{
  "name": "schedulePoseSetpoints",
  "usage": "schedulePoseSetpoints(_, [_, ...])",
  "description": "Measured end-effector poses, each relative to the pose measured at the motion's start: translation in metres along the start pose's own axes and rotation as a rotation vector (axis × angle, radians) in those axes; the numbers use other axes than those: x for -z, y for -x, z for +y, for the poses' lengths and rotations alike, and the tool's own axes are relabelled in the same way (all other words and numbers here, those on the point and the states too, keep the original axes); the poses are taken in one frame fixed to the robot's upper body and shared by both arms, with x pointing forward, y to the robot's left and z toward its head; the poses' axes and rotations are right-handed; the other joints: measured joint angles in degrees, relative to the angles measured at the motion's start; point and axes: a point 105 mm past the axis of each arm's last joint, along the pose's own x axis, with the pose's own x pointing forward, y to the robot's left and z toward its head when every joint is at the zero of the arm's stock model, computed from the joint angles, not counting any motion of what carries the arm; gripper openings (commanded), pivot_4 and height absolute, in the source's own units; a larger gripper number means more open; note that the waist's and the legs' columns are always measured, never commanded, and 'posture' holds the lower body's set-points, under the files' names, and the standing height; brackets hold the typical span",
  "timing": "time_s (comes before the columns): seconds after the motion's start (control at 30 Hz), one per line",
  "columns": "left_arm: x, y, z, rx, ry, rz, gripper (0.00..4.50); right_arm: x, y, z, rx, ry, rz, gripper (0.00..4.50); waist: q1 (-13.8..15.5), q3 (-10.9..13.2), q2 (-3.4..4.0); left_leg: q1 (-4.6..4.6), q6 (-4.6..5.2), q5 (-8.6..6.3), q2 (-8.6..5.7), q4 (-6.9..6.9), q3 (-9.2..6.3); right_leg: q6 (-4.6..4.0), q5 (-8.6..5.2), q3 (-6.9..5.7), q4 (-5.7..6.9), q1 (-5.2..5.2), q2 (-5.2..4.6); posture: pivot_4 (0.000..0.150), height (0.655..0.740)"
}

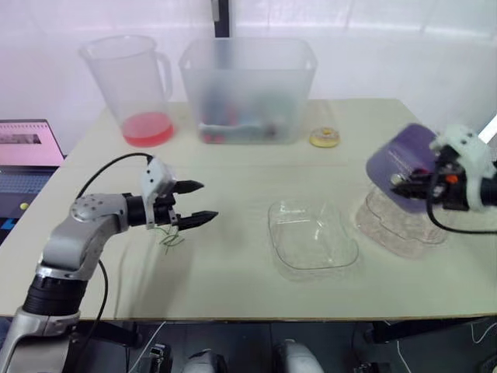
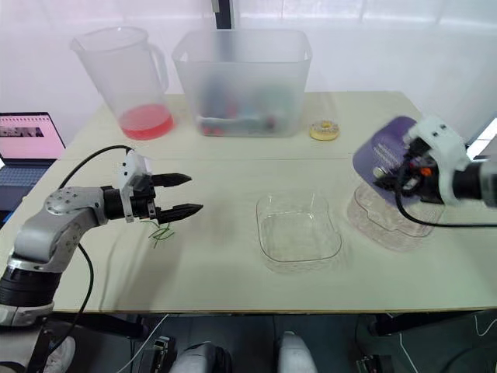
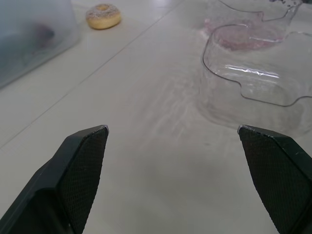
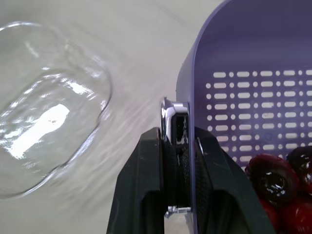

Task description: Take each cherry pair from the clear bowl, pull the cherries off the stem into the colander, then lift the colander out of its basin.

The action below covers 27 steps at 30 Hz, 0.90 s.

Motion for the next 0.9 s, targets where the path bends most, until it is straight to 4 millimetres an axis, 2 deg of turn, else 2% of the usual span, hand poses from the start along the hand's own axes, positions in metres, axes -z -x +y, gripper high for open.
schedulePoseSetpoints(0.03, [0.001, 0.001, -0.002, -0.006, 0.001, 0.003, 4.50, -0.005, -0.005, -0.003, -0.006, 0.044, -0.002, 0.22, 0.0, 0.0, -0.02, -0.01, 0.00, 0.00, 0.01, -0.02, -0.01, 0.00, 0.00, 0.00, -0.02, -0.01, 0.01, 0.150, 0.7078])
schedulePoseSetpoints(0.1, [0.007, 0.009, -0.004, -0.053, 0.023, 0.011, 4.50, -0.016, -0.029, -0.009, -0.065, 0.139, 0.008, 0.22, -0.3, 0.0, -0.08, -0.04, 0.00, 0.00, 0.03, -0.03, 0.00, 0.00, 0.00, -0.02, -0.04, -0.02, 0.03, 0.150, 0.7078])
schedulePoseSetpoints(0.17, [0.010, 0.014, -0.008, -0.088, 0.036, 0.015, 4.50, -0.014, -0.057, -0.010, -0.136, 0.209, 0.055, 0.22, -0.2, 0.1, -0.12, -0.08, 0.00, 0.00, 0.02, 0.00, 0.00, 0.00, 0.00, -0.04, -0.04, -0.03, 0.00, 0.150, 0.7078])
schedulePoseSetpoints(0.27, [0.013, 0.023, -0.013, -0.145, 0.048, 0.014, 4.50, -0.014, -0.100, -0.004, -0.232, 0.297, 0.120, 0.22, -0.2, 0.1, -0.10, -0.20, -0.01, 0.01, 0.00, 0.05, 0.02, 0.00, 0.01, -0.06, 0.00, -0.13, -0.05, 0.150, 0.7078])
schedulePoseSetpoints(0.37, [0.011, 0.030, -0.021, -0.172, 0.043, 0.005, 4.50, -0.021, -0.126, 0.006, -0.305, 0.362, 0.130, 0.22, 0.0, 0.1, -0.09, -0.36, -0.02, 0.01, -0.01, 0.08, -0.10, 0.00, 0.01, -0.23, -0.02, -0.16, -0.13, 0.150, 0.7078])
schedulePoseSetpoints(0.43, [0.009, 0.034, -0.028, -0.171, 0.040, -0.005, 4.50, -0.020, -0.137, 0.012, -0.337, 0.380, 0.137, 0.22, 0.1, 0.1, -0.09, -0.42, -0.02, 0.01, -0.03, 0.10, -0.16, -0.01, 0.01, -0.32, -0.04, -0.15, -0.20, 0.150, 0.7078])
schedulePoseSetpoints(0.53, [0.004, 0.041, -0.035, -0.195, 0.043, -0.032, 4.50, -0.003, -0.151, 0.020, -0.381, 0.369, 0.178, 0.22, 0.4, 0.1, -0.08, -0.51, -0.03, 0.02, -0.09, 0.20, -0.28, -0.02, 0.02, -0.43, -0.01, -0.14, -0.31, 0.150, 0.7078])
schedulePoseSetpoints(0.7, [0.005, 0.047, -0.039, -0.217, 0.056, -0.028, 4.50, 0.015, -0.154, 0.021, -0.406, 0.398, 0.249, 0.22, -0.2, 0.1, -0.07, -0.50, -0.04, 0.02, -0.10, 0.19, -0.31, -0.02, 0.02, -0.45, 0.01, -0.14, -0.31, 0.150, 0.7078])
schedulePoseSetpoints(0.77, [0.004, 0.047, -0.040, -0.208, 0.055, -0.034, 4.50, 0.015, -0.155, 0.022, -0.415, 0.405, 0.250, 1.25, -0.3, 0.1, -0.05, -0.48, -0.06, 0.03, -0.08, 0.18, -0.33, -0.02, 0.01, -0.48, 0.02, -0.15, -0.29, 0.150, 0.7078])
schedulePoseSetpoints(0.9, [0.000, 0.046, -0.040, -0.190, 0.038, -0.035, 4.50, 0.010, -0.153, 0.018, -0.404, 0.404, 0.246, 3.02, -0.3, 0.1, -0.04, -0.48, -0.07, 0.04, -0.06, 0.17, -0.34, -0.02, 0.01, -0.48, 0.02, -0.15, -0.27, 0.150, 0.7078])
